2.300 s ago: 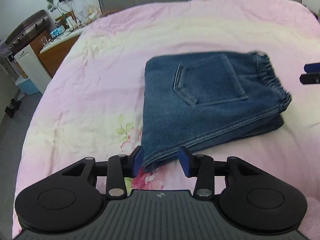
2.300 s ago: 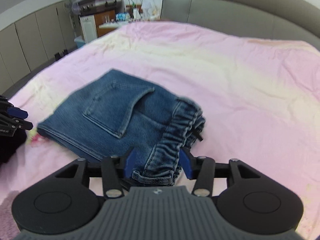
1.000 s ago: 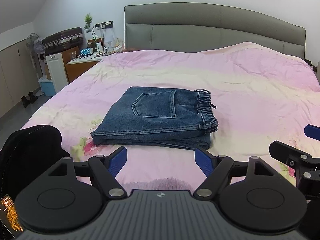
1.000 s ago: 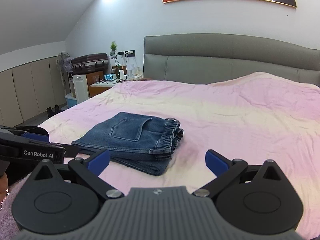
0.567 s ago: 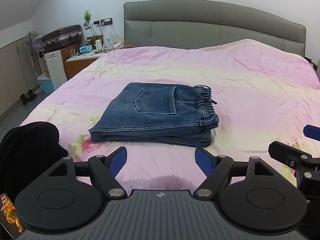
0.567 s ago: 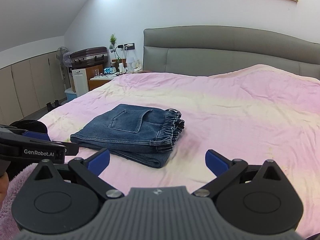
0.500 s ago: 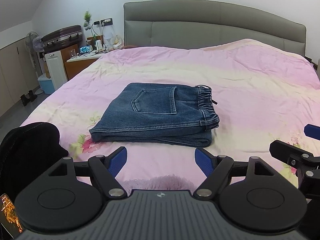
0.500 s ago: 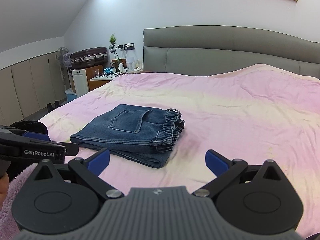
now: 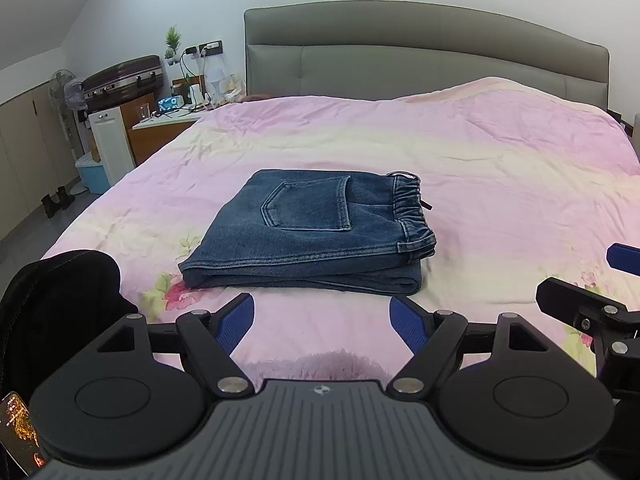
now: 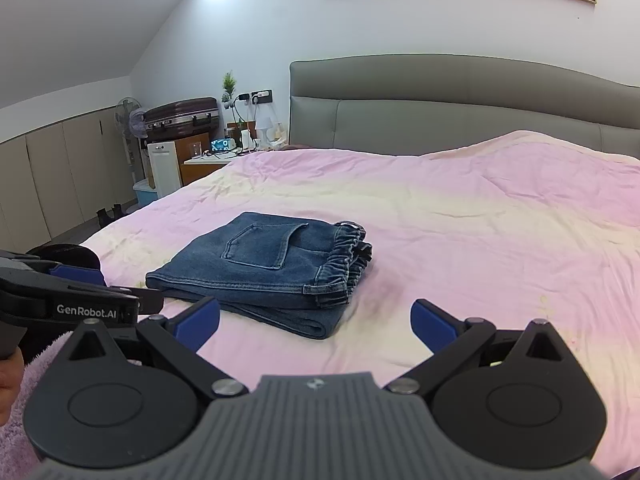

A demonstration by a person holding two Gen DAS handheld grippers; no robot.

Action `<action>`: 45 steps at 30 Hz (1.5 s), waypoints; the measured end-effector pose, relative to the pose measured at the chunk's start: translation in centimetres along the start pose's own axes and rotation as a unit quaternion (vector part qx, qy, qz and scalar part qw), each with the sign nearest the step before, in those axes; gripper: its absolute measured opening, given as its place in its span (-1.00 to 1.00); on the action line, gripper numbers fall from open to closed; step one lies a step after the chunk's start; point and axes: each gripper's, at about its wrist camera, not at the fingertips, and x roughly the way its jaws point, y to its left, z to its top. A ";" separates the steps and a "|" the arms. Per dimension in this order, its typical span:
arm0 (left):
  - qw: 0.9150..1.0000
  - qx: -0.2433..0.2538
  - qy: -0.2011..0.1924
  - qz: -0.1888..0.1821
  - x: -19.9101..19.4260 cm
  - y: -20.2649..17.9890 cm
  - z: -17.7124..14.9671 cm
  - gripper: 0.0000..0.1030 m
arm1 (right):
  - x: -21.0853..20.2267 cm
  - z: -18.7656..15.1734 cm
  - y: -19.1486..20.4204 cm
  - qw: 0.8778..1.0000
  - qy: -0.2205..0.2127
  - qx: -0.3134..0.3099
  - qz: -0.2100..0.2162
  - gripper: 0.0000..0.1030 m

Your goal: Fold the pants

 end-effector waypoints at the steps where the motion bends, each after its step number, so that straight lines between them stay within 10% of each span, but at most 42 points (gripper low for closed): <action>1: 1.000 0.001 0.000 -0.001 0.0 0.0 0.0 0.75 | 0.0 0.0 0.0 1.000 0.000 0.000 0.000 0.90; 45: 1.000 0.002 -0.009 -0.005 -1.0 -0.4 0.7 0.75 | -0.5 0.1 0.3 1.000 -0.006 -0.002 -0.003 0.90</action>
